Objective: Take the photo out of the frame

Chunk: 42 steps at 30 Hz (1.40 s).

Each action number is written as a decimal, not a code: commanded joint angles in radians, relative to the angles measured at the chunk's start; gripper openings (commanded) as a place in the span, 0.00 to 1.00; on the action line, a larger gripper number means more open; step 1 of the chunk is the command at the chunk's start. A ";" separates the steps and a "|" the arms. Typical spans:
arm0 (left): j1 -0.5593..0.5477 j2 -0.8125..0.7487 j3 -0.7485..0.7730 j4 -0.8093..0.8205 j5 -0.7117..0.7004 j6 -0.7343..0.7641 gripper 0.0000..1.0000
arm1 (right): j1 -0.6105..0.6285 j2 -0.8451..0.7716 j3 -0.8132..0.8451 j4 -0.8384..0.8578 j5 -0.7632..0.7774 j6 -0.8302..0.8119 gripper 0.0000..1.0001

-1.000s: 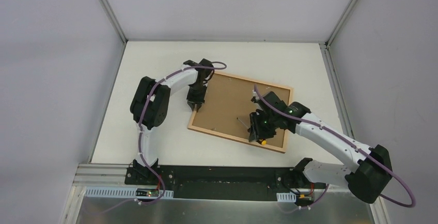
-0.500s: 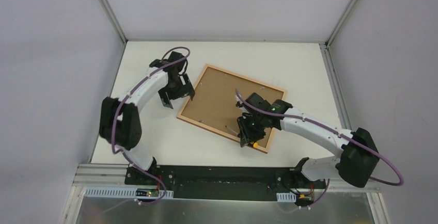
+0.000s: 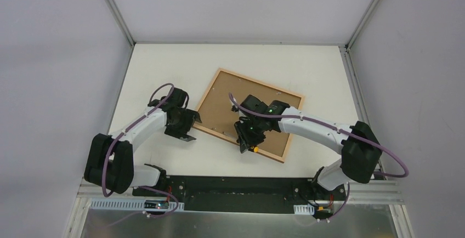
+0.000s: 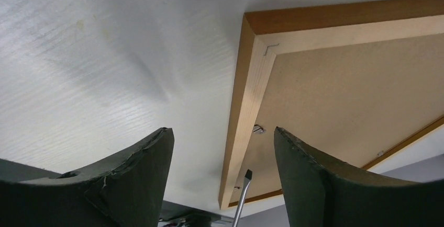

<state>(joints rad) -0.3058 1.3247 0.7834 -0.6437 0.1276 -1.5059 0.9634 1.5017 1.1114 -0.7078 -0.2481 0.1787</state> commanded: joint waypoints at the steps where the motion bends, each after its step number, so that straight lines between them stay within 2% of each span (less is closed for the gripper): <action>1: 0.010 -0.056 -0.080 0.137 -0.029 -0.143 0.69 | 0.020 0.038 0.075 0.028 -0.018 -0.024 0.00; 2: 0.010 -0.057 -0.105 0.179 -0.029 -0.153 0.69 | 0.022 0.047 0.083 0.029 -0.020 -0.025 0.00; 6: 0.010 -0.050 -0.160 0.316 -0.014 -0.152 0.79 | 0.033 0.070 0.093 0.031 -0.021 -0.025 0.00; 8: 0.009 -0.044 -0.160 0.319 -0.017 -0.131 0.78 | 0.038 0.076 0.092 0.033 -0.018 -0.025 0.00; 16: 0.010 0.008 -0.173 0.319 -0.033 -0.102 0.47 | 0.043 0.085 0.090 0.033 0.032 -0.030 0.00; 20: 0.010 0.044 -0.165 0.317 -0.039 -0.017 0.27 | 0.042 0.087 0.099 0.027 0.056 -0.037 0.00; 27: 0.010 0.098 -0.144 0.304 -0.050 0.130 0.02 | 0.043 0.106 0.108 0.017 0.060 -0.060 0.00; 33: 0.010 0.120 -0.120 0.299 -0.040 0.212 0.00 | 0.062 0.144 0.112 0.033 0.049 -0.100 0.00; 42: 0.011 0.119 -0.136 0.297 -0.017 0.219 0.00 | 0.067 0.198 0.130 0.020 0.114 -0.139 0.00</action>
<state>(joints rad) -0.2989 1.4086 0.6735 -0.3000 0.1272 -1.3674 1.0233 1.6913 1.1976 -0.6846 -0.1566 0.0727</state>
